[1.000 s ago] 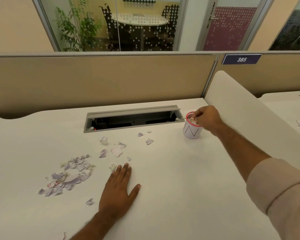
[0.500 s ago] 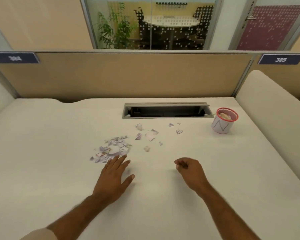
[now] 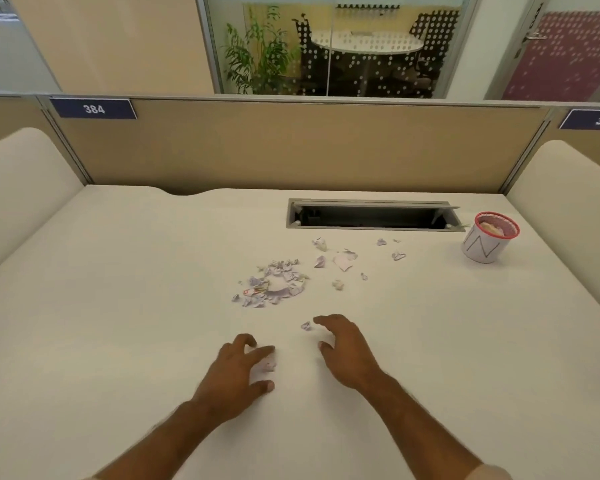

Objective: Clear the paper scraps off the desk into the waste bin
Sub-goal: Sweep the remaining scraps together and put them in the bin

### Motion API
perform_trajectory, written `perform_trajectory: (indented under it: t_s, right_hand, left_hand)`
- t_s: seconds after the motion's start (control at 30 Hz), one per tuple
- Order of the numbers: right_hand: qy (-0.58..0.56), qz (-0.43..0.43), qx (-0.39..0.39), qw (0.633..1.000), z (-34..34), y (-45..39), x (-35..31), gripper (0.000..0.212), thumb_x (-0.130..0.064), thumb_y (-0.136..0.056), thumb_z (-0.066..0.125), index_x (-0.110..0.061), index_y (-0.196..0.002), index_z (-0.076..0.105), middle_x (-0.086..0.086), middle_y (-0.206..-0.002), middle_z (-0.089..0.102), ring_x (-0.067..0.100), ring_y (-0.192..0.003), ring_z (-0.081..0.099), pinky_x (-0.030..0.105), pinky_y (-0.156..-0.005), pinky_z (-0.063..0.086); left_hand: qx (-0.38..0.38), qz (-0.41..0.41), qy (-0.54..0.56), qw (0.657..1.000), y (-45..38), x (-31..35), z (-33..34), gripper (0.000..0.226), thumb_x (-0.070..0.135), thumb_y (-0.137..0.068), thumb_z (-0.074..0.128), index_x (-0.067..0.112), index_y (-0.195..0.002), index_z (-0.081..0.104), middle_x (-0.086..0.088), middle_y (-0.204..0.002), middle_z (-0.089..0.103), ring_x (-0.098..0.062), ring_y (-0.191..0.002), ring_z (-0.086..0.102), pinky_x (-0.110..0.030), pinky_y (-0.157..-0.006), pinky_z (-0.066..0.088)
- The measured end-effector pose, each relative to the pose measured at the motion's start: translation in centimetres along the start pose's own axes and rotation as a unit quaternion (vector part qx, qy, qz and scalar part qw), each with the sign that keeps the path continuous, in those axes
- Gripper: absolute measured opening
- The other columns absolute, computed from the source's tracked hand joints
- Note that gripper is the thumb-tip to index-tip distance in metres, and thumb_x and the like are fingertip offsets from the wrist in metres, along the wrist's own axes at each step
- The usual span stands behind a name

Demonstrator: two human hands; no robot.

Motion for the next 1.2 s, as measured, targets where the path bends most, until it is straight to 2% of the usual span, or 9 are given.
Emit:
perform_trajectory:
  t_s: [0.17,0.3,0.5,0.6,0.67,0.77,0.93,1.07,1.2]
  right_hand:
    - [0.071,-0.026,-0.045,0.996,3.3,0.1,-2.0,0.054,-0.016,-0.094,0.047,-0.026,-0.145,0.034,-0.001,-0.156,0.024,0.017,-0.143,0.021,0.025,-0.115,0.018]
    - [0.119,-0.027,-0.056,0.991,5.0,0.6,-2.2,0.054,-0.016,-0.095,0.046,-0.024,-0.147,0.032,0.001,-0.158,0.020,0.017,-0.145,0.016,0.029,-0.118,0.019]
    - [0.118,-0.038,-0.030,0.992,6.8,1.1,-3.6,0.048,-0.023,-0.095,0.048,-0.021,-0.142,0.040,0.000,-0.150,0.034,0.017,-0.140,0.025,0.027,-0.115,0.023]
    - [0.083,-0.030,0.047,0.995,6.6,0.9,-4.2,0.045,-0.029,-0.092,0.054,-0.023,-0.136,0.047,-0.004,-0.140,0.044,0.015,-0.134,0.033,0.023,-0.110,0.027]
    - [0.082,-0.008,0.086,0.993,5.8,0.2,-4.1,0.051,-0.032,-0.091,0.055,-0.023,-0.140,0.042,-0.003,-0.147,0.036,0.015,-0.137,0.027,0.024,-0.112,0.025]
    - [0.099,0.023,0.049,0.994,5.5,-1.0,-3.6,0.064,-0.047,-0.093,0.049,-0.023,-0.148,0.028,-0.003,-0.158,0.015,0.016,-0.145,0.010,0.031,-0.117,0.017]
    - [0.087,-0.008,-0.040,0.995,7.6,0.0,-3.6,0.071,-0.063,-0.089,0.042,-0.028,-0.149,0.028,-0.007,-0.159,0.012,0.009,-0.146,0.005,0.029,-0.119,0.010]
    - [0.105,-0.054,-0.039,0.992,9.1,1.2,-4.6,0.051,-0.043,-0.094,0.046,-0.030,-0.143,0.040,-0.008,-0.158,0.016,0.008,-0.146,0.007,0.022,-0.116,0.007]
    - [0.096,-0.086,0.012,0.992,8.4,1.0,-5.2,0.036,-0.021,-0.097,0.042,-0.022,-0.130,0.058,-0.001,-0.148,0.039,0.011,-0.138,0.030,0.015,-0.112,0.021]
  left_hand:
    - [0.041,0.017,0.072,0.996,0.0,0.3,-0.5,0.015,0.027,-0.089,0.068,0.033,-0.102,0.072,0.011,-0.102,0.053,-0.002,-0.085,0.056,-0.004,-0.070,0.037]
    - [0.056,-0.020,0.107,0.992,0.0,-1.2,-1.1,0.021,0.010,-0.085,0.067,0.023,-0.100,0.075,0.007,-0.097,0.066,-0.007,-0.088,0.060,-0.007,-0.073,0.039]
    - [0.112,-0.102,0.237,0.960,0.1,-4.3,-2.8,0.037,0.012,-0.078,0.078,0.031,-0.108,0.067,0.005,-0.067,0.068,-0.005,-0.063,0.063,-0.012,-0.065,0.046]
    - [0.120,-0.106,0.230,0.960,-0.4,-5.2,-3.7,0.026,0.019,-0.077,0.081,0.033,-0.096,0.070,0.008,-0.071,0.069,-0.005,-0.069,0.063,-0.009,-0.063,0.043]
    - [0.126,-0.105,0.243,0.956,-0.7,-5.7,-4.2,0.018,0.020,-0.077,0.081,0.031,-0.088,0.073,0.012,-0.077,0.071,-0.004,-0.073,0.065,-0.007,-0.062,0.042]
    - [0.132,-0.098,0.280,0.946,-1.4,-6.2,-4.9,0.012,0.017,-0.078,0.081,0.027,-0.082,0.075,0.014,-0.079,0.073,0.001,-0.074,0.066,-0.006,-0.063,0.043]
    - [0.141,-0.084,0.294,0.942,-4.0,-6.3,-6.4,0.009,0.016,-0.079,0.079,0.024,-0.080,0.075,0.009,-0.077,0.072,-0.003,-0.065,0.064,-0.014,-0.061,0.048]
    - [0.142,-0.074,0.302,0.940,-7.2,-6.0,-7.1,0.013,0.008,-0.078,0.080,0.019,-0.076,0.073,-0.001,-0.083,0.071,-0.011,-0.058,0.064,-0.018,-0.049,0.051]
    - [0.124,-0.020,0.239,0.963,-10.7,-4.8,-7.2,0.014,0.007,-0.073,0.083,0.018,-0.079,0.076,0.001,-0.095,0.064,-0.018,-0.086,0.062,-0.032,-0.078,0.052]
Point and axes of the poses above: each hand's wrist, its own y-axis away from the middle knuckle, its own z-axis out of the palm, x = y × z, the point moved 5 cm from there along -y, towards the middle knuckle
